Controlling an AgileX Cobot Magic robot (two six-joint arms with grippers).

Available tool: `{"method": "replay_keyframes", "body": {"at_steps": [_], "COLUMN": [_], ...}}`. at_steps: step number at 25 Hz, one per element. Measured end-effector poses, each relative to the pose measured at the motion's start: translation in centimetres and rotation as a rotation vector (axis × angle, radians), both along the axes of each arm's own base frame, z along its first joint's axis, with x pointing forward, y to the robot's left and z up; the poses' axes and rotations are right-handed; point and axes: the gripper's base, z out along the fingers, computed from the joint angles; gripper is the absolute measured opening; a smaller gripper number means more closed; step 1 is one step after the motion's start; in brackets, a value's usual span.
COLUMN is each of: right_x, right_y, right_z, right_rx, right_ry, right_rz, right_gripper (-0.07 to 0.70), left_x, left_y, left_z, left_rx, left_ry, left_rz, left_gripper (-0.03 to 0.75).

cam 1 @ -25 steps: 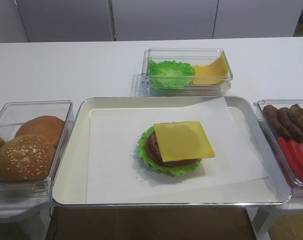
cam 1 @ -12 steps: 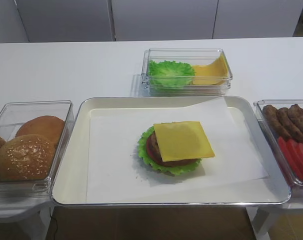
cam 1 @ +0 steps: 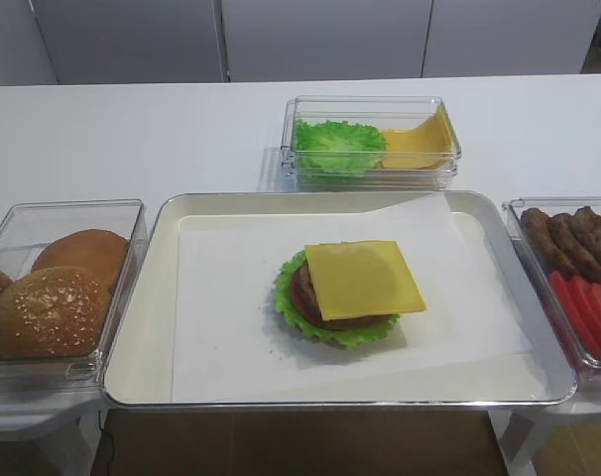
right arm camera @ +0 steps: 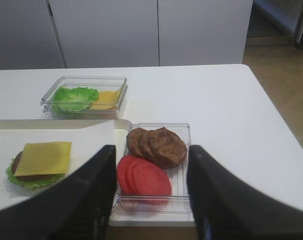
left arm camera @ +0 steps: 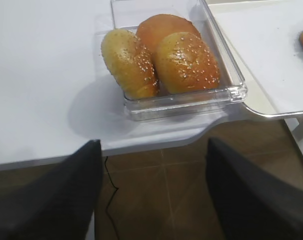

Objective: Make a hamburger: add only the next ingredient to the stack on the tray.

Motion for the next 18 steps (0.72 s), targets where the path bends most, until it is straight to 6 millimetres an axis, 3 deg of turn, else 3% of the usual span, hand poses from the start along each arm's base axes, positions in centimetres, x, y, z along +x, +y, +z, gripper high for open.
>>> {"method": "replay_keyframes", "body": {"at_steps": [2,8,14,18], "right_x": [0.1,3.0,5.7,6.5], "right_y": [0.1,0.7,1.2,1.4], "right_z": [-1.5,-5.1,-9.5,-10.2], "right_rx": [0.002,-0.021,-0.096,-0.104], "right_ry": [0.014,0.178,0.330,0.308], "right_rz": [0.008,0.026,0.075,0.083], "right_gripper": [0.349,0.418,0.435,0.439], "left_x": [0.0,0.0,0.0,0.0], "left_y": [0.0,0.0,0.0,0.0], "left_z": [0.0,0.0,0.0,0.0], "left_rx": [0.000,0.000,0.000,0.000], "left_ry": [0.000,0.000,0.000,0.000], "left_rz": [0.000,0.000,0.000,0.000], "left_gripper": [0.477,0.477,0.477,0.477]}}
